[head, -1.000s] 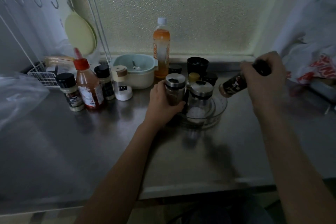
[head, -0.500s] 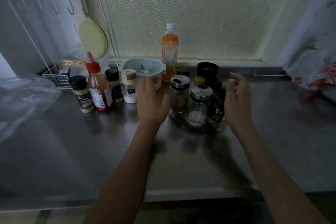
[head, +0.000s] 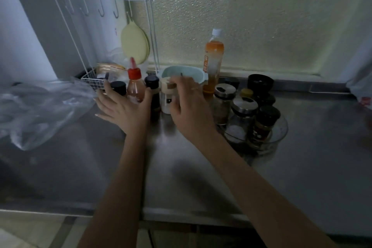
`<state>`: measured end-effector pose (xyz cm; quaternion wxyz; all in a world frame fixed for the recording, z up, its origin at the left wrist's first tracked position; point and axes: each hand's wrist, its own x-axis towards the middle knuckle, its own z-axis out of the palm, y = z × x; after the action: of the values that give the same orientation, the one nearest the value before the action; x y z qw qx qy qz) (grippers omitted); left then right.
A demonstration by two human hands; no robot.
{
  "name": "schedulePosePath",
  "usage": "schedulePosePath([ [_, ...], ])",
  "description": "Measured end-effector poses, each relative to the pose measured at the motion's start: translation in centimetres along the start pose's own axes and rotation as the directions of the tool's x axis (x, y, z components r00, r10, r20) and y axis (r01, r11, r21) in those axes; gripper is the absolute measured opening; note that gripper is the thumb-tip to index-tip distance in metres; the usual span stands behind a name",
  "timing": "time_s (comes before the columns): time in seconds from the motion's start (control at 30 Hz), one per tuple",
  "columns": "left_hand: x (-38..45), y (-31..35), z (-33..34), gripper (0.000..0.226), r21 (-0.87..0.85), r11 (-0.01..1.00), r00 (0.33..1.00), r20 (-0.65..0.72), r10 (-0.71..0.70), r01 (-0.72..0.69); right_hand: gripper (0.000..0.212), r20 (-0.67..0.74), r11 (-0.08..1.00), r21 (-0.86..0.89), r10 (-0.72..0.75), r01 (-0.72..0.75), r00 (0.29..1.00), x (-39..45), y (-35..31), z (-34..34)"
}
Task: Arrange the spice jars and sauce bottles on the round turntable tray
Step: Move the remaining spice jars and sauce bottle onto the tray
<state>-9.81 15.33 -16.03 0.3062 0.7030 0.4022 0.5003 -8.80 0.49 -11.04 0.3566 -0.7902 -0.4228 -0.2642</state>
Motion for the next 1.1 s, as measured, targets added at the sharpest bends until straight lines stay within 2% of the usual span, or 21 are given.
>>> schedulePosePath([
  [0.1,1.2,-1.4,0.0,0.108,-0.007,0.998,0.990,0.132,0.060,-0.059,0.062,0.174,0.978,-0.111,0.194,-0.177,0.965,3.1,1.1,3.3],
  [0.2,1.4,-2.1,0.6,0.097,-0.064,0.993,0.972,0.204,0.114,-0.103,0.070,0.275,0.953,-0.153,0.295,-0.261,0.915,5.0,2.4,5.3],
  [0.3,1.6,-1.8,1.1,0.082,-0.043,0.994,0.966,0.237,0.105,-0.098,0.063,0.349,0.964,-0.121,0.266,-0.238,0.899,5.7,3.2,6.5],
  [0.43,3.2,-1.1,1.5,0.072,-0.015,0.995,0.945,0.312,0.098,-0.098,0.059,0.320,0.973,-0.009,0.223,-0.232,0.921,6.7,3.5,6.6],
  [0.53,3.8,-1.3,1.5,0.067,-0.065,0.995,0.931,0.353,0.090,-0.072,0.065,0.422,0.979,-0.077,0.205,-0.190,0.883,8.0,3.5,7.2],
  [0.6,3.6,-1.4,1.3,0.069,-0.111,0.992,0.930,0.358,0.087,-0.051,0.062,0.475,0.977,-0.137,0.209,-0.162,0.855,8.8,3.7,7.7],
  [0.77,3.8,-1.9,1.0,0.066,-0.243,0.969,0.893,0.425,0.151,-0.048,0.045,0.431,0.966,-0.249,0.170,-0.064,0.886,9.3,3.7,8.0],
  [0.9,3.6,-1.9,0.5,0.062,-0.305,0.951,0.881,0.438,0.178,-0.041,0.047,0.414,0.972,-0.232,0.132,-0.037,0.901,9.0,3.5,7.7],
  [1.1,2.7,-0.5,-0.3,0.055,-0.378,0.925,0.910,0.394,0.124,0.037,0.048,0.314,0.974,-0.196,0.172,-0.113,0.934,6.6,2.0,6.4],
])
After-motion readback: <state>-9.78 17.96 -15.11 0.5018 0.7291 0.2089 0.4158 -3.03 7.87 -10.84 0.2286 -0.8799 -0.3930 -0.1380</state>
